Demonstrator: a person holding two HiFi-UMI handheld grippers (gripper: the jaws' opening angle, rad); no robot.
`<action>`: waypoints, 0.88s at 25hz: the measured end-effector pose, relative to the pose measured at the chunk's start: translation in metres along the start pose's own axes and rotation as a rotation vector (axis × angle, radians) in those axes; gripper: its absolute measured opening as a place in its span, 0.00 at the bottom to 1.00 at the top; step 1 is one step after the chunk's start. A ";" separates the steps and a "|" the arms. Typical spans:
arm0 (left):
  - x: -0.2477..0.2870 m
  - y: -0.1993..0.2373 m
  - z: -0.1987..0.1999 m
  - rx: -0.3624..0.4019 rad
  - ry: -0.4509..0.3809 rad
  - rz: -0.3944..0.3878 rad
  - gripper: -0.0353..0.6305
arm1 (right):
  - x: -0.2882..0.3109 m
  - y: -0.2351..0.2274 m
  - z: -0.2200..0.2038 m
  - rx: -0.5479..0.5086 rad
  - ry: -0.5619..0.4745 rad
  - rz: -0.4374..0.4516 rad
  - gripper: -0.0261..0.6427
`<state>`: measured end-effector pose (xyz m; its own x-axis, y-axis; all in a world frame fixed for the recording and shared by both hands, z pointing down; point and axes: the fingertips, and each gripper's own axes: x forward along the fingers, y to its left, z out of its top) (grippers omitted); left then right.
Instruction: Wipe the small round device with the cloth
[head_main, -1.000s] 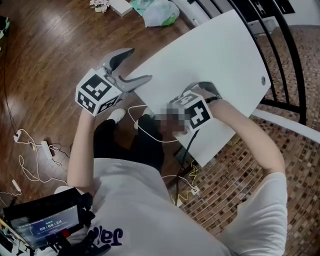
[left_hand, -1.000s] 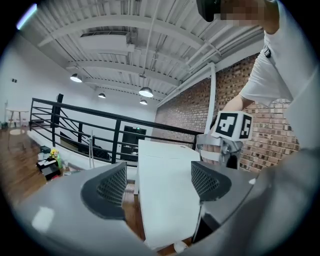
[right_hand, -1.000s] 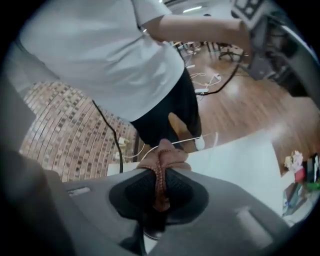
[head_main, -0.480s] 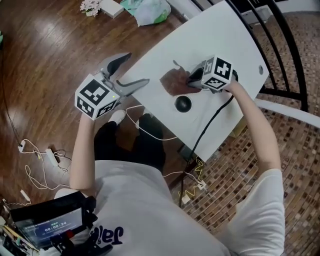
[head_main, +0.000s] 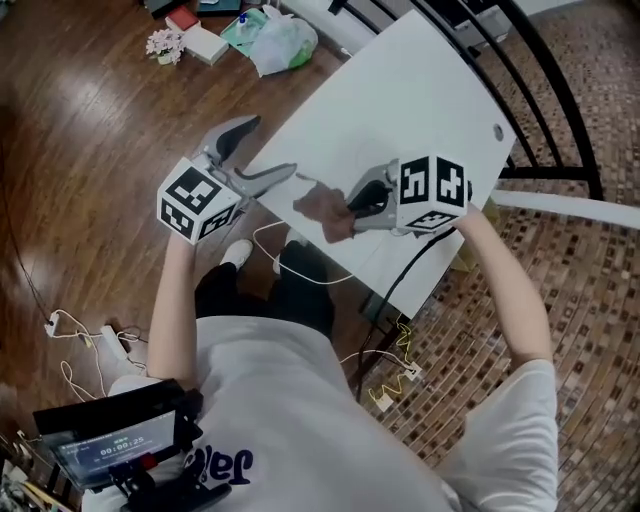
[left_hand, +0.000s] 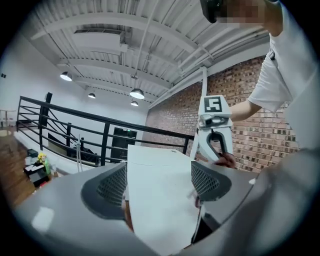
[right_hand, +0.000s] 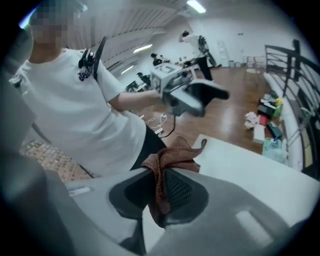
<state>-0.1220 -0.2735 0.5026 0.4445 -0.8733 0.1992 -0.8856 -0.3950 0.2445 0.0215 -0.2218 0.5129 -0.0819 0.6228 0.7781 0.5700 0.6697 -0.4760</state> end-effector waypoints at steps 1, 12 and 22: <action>0.001 0.000 0.000 0.000 -0.003 0.000 0.70 | 0.016 0.010 -0.008 -0.030 0.071 0.037 0.09; 0.004 -0.006 -0.007 -0.020 -0.005 -0.013 0.70 | 0.023 -0.084 -0.071 0.132 0.223 -0.214 0.09; 0.002 -0.023 0.014 0.017 0.008 -0.071 0.70 | -0.007 -0.100 -0.138 0.507 0.047 -0.328 0.09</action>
<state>-0.1023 -0.2705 0.4842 0.5072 -0.8406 0.1899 -0.8539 -0.4606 0.2423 0.0779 -0.3491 0.6114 -0.1447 0.3403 0.9291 0.0594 0.9403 -0.3352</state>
